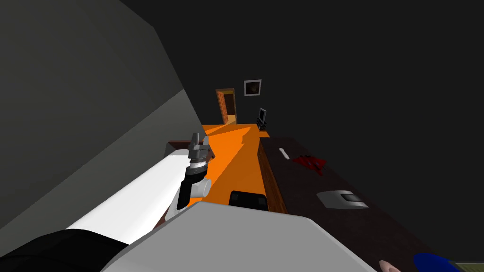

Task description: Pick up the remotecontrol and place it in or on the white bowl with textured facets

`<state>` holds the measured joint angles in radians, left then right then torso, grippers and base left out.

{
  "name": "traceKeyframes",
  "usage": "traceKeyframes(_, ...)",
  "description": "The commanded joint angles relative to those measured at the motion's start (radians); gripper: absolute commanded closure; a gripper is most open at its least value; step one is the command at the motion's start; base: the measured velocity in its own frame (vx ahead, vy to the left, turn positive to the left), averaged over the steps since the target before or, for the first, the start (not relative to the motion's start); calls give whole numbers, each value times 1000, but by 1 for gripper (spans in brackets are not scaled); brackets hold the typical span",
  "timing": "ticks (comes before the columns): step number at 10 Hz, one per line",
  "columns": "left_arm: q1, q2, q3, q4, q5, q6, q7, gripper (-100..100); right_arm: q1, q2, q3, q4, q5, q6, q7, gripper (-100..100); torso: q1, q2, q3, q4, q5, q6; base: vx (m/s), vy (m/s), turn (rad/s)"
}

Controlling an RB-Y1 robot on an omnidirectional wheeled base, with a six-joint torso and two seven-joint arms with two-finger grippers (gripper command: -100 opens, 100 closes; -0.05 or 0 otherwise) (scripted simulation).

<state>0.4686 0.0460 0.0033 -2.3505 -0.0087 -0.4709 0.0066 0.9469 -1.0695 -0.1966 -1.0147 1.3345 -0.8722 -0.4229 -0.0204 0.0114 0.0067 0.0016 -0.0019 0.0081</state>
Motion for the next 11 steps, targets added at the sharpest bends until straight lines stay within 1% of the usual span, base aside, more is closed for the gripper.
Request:
traceKeyframes(1,0,0,0,0,0,0,0,0,0,0,0,0,0,0,0,-100,0,0,0,0,0,0,-15,-5,-4)
traceKeyframes(3,0,0,0,0,0,0,0,0,0,0,0,0,0,0,0,-100,2,-6,-4,-2,1,0,-4,-1,0)
traceKeyframes(5,0,0,0,0,0,0,0,0,0,0,0,0,0,0,0,-100,2,-7,-5,-2,1,-1,0,0,0)
traceKeyframes(6,0,0,0,0,0,0,0,0,0,0,0,0,0,0,0,0,3,-8,-5,-2,1,-1,0,0,0)
traceKeyframes(7,0,0,0,0,0,0,0,0,13,-31,-27,-14,0,-24,-24,-100,3,-8,-5,-2,1,-1,-32,28,-16)
traceKeyframes(8,0,0,0,0,0,0,0,0,19,-47,-40,-22,-1,-36,-36,-100,4,-6,-4,-2,1,-1,-52,46,-21)
traceKeyframes(9,0,0,0,0,0,0,0,0,31,-78,-67,-36,-1,-61,-60,-100,5,-5,-3,-2,2,-1,-54,64,-23)
traceKeyframes(10,0,0,0,0,0,0,0,0,37,-93,-80,-43,-2,-73,-72,-100,7,-5,-3,-1,2,-1,-43,73,-18)
traceKeyframes(11,0,0,0,0,0,0,0,0,37,-93,-80,-43,-2,-73,-72,-100,7,-5,-3,-1,2,0,-29,54,-4)
